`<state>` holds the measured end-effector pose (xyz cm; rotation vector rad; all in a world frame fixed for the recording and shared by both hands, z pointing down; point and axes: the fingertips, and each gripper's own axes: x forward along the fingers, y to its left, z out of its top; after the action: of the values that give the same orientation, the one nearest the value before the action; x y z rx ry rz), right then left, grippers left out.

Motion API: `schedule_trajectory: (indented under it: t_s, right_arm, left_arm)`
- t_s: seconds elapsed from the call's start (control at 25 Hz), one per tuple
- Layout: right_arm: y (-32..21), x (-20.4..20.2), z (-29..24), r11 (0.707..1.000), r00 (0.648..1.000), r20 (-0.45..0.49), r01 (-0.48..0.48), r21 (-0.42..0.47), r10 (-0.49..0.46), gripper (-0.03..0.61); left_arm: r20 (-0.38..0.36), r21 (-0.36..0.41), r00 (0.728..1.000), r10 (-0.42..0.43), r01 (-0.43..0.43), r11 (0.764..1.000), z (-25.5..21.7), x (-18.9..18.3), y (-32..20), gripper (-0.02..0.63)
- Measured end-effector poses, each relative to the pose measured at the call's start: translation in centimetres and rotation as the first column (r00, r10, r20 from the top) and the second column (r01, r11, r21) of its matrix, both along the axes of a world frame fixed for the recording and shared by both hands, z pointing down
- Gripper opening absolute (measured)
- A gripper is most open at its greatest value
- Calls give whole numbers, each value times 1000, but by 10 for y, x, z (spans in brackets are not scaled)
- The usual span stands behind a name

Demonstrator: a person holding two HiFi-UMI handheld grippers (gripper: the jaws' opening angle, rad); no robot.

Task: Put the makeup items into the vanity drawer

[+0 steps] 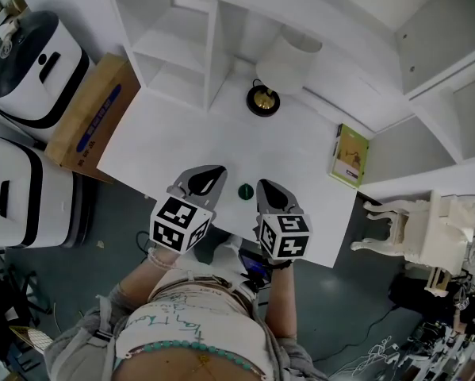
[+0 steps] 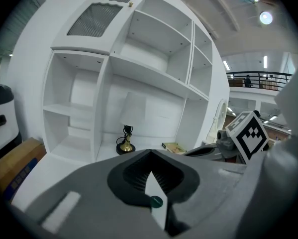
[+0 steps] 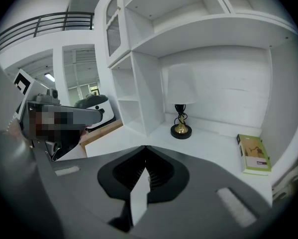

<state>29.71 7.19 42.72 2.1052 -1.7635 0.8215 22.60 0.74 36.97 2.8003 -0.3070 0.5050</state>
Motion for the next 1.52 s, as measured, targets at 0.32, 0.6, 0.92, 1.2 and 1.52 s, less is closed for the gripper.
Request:
schedule_trajectory:
  t_s: [0.32,0.6,0.92,1.2,1.52]
  right_arm:
    - [-5,2,24,998,1000,-2,16,-62,-16,29]
    - [-3,6,49,993,1000,26,21,-113,-18,29]
    - [-4,7,72,987,999,46,32,-159,-25,29]
    - [-1,7,95,974,998,56,47,-220,-35,29]
    - [2,5,121,957,997,66,64,-283,-48,29]
  left_arm:
    - [20,-15,1000,-20,21,1000,10,-2,-6,2]
    - [32,-28,999,-26,26,999,17,1,-7,2]
    - [45,-32,998,-38,40,999,22,-1,-12,2]
    - [59,-39,997,-54,56,998,28,-7,-17,2]
    - [67,-51,995,-71,74,996,34,-14,-21,2]
